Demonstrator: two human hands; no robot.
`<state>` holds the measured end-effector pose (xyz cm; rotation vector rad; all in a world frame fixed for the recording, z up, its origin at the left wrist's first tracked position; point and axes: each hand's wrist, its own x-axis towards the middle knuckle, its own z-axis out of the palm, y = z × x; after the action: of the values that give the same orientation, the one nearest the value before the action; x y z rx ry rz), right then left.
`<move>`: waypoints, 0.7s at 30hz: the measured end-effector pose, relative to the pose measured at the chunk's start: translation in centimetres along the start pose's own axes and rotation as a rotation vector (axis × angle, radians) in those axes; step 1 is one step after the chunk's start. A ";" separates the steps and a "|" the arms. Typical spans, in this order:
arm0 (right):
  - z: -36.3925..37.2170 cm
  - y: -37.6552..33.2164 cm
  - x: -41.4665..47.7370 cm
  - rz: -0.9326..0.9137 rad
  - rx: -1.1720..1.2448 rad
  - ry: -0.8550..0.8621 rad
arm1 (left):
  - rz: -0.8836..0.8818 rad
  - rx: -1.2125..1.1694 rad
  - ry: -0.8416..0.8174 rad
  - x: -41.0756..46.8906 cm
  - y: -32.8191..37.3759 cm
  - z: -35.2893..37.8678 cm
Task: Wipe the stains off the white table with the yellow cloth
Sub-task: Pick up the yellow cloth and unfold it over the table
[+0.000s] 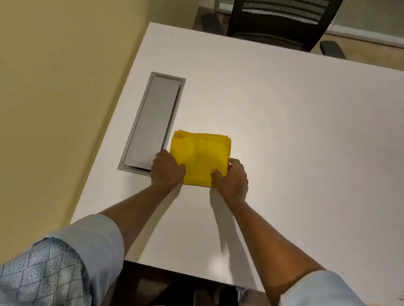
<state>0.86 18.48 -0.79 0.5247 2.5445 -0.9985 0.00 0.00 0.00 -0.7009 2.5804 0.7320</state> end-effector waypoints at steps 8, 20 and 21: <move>0.7 -1.4 1.7 0.111 -0.009 -0.051 | -0.118 -0.227 -0.059 2.1 0.0 -0.6; -5.7 1.0 -1.5 0.260 0.727 -0.023 | -0.178 -0.756 -0.339 1.5 0.1 -4.3; -6.6 1.6 -2.0 0.263 0.772 -0.020 | -0.153 -0.793 -0.367 1.1 0.5 -4.6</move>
<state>2.13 23.79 3.72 1.0034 1.9212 -1.8428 -2.09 -2.62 3.35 -0.8617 1.8379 1.6753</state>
